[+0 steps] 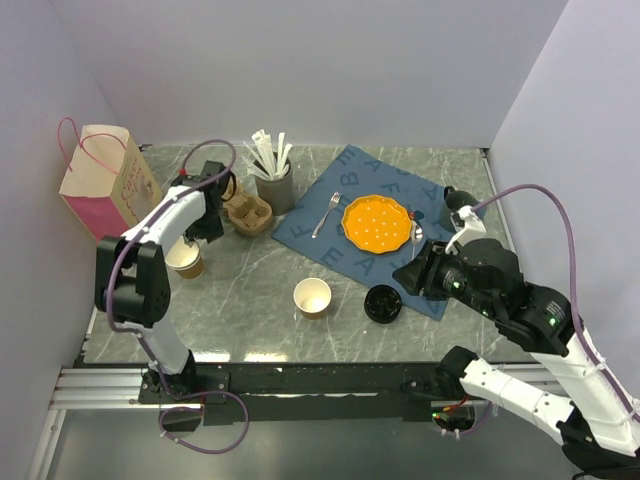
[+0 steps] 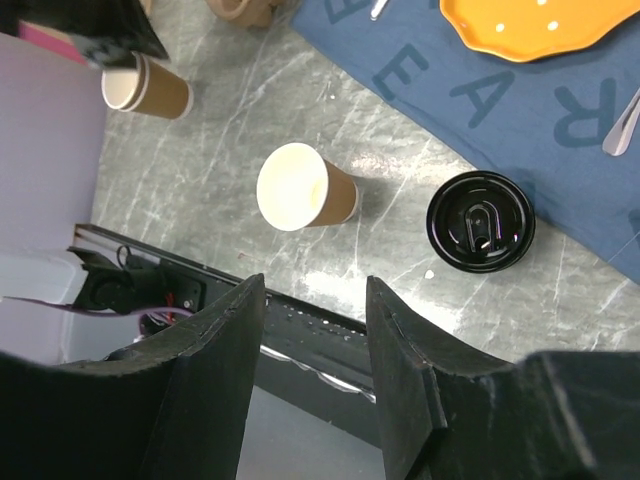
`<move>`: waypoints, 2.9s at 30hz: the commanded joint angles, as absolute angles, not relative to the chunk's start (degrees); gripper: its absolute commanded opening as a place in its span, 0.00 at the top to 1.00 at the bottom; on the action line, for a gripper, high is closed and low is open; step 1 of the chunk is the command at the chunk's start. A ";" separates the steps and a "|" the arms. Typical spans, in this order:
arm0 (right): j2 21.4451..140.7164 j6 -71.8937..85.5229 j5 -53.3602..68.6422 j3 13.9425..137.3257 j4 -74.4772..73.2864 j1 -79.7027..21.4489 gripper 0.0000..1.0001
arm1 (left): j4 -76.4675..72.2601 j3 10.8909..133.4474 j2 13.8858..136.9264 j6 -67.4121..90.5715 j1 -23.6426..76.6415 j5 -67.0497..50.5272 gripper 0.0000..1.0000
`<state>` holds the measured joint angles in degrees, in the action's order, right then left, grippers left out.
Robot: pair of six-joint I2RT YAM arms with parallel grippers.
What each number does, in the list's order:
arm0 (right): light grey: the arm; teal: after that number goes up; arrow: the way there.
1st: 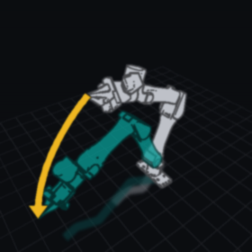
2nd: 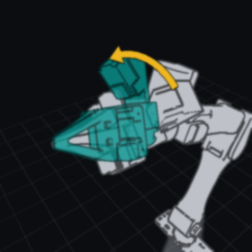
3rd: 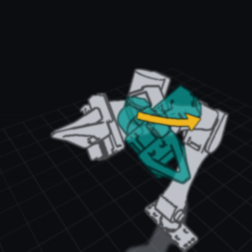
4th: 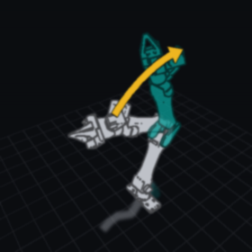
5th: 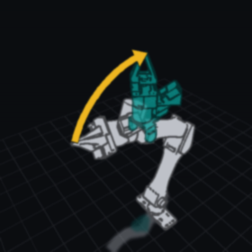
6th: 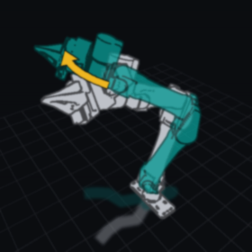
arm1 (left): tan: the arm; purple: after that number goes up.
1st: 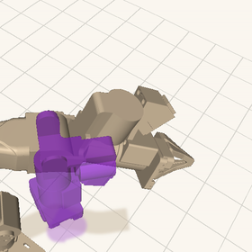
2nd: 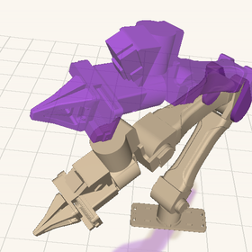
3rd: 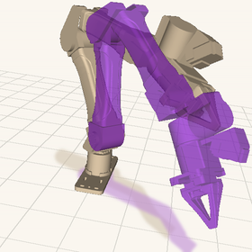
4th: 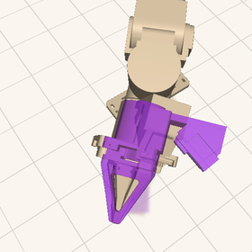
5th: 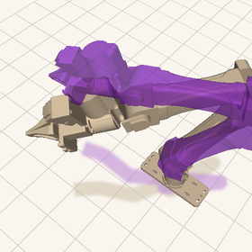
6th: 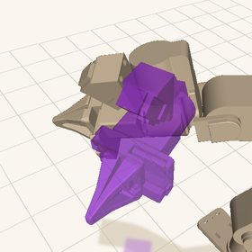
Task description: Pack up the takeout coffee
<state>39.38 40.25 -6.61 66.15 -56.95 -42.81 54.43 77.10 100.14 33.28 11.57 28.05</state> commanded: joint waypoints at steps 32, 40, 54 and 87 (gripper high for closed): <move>73.29 40.16 -8.88 58.18 -47.29 -40.25 0.46 | 44.63 68.90 56.25 34.54 27.69 -0.62 0.03; 83.05 42.45 -9.23 61.61 -48.79 -40.25 0.47 | 53.34 74.35 52.91 37.53 27.69 5.45 0.03; 89.12 44.82 -11.33 61.35 -48.52 -40.34 0.54 | 54.23 74.88 51.15 35.78 27.77 1.41 0.03; 72.78 41.41 -5.81 65.82 -50.19 -40.17 0.80 | 51.42 78.04 55.28 33.48 27.69 -6.58 0.03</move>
<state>77.34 43.40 -7.53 60.69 -49.50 -40.51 54.43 75.61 54.26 33.47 27.83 -1.06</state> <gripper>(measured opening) 0.205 0.981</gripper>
